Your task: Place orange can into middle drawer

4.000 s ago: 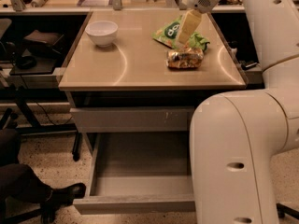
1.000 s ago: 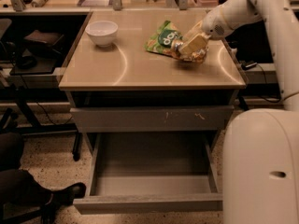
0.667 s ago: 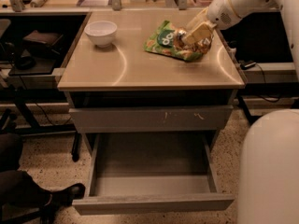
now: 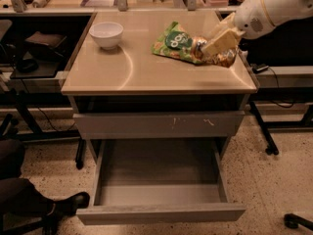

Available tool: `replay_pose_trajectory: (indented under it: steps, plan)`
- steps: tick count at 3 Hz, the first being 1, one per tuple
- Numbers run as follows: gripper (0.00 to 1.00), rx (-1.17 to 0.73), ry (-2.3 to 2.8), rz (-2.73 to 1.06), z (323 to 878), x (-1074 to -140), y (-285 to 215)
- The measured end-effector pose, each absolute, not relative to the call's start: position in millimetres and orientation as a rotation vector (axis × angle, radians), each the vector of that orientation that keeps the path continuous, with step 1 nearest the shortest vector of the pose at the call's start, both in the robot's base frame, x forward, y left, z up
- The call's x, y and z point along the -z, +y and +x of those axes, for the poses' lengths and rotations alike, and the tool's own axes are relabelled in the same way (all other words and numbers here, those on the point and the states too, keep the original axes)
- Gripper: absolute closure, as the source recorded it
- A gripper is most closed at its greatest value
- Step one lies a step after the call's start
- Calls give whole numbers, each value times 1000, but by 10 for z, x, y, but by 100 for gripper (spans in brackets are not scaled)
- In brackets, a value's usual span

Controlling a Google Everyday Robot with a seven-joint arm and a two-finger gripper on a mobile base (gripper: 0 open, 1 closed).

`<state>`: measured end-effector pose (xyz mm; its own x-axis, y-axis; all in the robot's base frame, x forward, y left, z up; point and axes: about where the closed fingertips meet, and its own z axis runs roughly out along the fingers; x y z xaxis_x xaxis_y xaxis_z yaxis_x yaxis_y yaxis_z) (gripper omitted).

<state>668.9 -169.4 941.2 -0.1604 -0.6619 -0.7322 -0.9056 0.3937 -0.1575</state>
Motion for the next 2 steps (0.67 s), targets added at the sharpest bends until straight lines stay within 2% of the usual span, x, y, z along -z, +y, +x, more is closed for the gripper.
replay_pose_trajectory:
  steps: [1,2]
  plan:
    - [100,-554,2020,-1295,6263,-8966,-1825]
    - [100,-554,2020,-1295,6262,-8966,-1825]
